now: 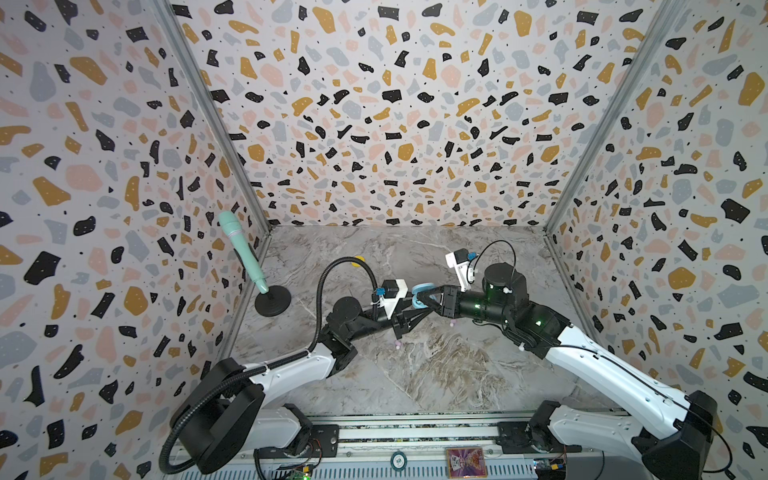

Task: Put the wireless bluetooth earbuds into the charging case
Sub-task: 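Press the light-blue earbud into the empty case slot with the right gripper, then close the case lid with the right gripper against the left-held case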

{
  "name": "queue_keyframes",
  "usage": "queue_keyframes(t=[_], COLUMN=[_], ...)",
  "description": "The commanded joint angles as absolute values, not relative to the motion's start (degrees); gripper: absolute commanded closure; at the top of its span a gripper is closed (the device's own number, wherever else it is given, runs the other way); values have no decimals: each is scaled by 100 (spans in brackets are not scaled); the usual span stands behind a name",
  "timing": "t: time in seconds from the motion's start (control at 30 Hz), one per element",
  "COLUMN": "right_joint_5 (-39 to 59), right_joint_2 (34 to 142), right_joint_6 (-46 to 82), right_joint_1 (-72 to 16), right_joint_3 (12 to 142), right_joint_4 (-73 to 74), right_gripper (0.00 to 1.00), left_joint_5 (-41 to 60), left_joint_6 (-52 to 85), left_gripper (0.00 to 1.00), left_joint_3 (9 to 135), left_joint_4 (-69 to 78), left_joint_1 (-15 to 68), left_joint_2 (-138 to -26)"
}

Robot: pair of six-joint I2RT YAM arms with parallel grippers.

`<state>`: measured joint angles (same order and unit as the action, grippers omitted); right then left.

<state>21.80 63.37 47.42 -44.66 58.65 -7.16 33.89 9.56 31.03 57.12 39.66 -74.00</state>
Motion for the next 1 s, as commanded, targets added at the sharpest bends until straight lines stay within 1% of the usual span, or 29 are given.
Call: queue_keyframes(t=[0.0, 0.33, 0.5, 0.63, 0.77, 0.9, 0.97], right_joint_5=[2009, 1836, 1596, 1410, 1346, 1353, 1436], right_joint_2=[6181, 6114, 6486, 7070, 7748, 8372, 8463], right_joint_6=[4632, 4440, 4084, 3726, 3417, 3083, 3025], right_joint_1=[-4500, -4525, -4526, -4433, -4251, -4227, -4281], right_joint_3=[6158, 6866, 7610, 8510, 9347, 10084, 10202], right_joint_4=[-1237, -2293, -3043, -3740, -4406, -5008, -5082], right_gripper=[65, 63, 62, 53, 48, 53, 57], left_joint_5=[3332, 3185, 3173, 3203, 3214, 3217, 3209], left_joint_6=[812, 675, 643, 642, 655, 637, 626], left_gripper=[85, 85, 85, 85, 85, 85, 85], left_joint_3=[3189, 3190, 3223, 3234, 3234, 3258, 3278], left_joint_4=[6198, 5973, 5900, 5849, 5828, 5803, 5775], left_joint_1=[3999, 3999, 3999, 3999, 3999, 3999, 4000], left_joint_2=[-7187, -7172, -7185, -7180, -7163, -7154, -7131])
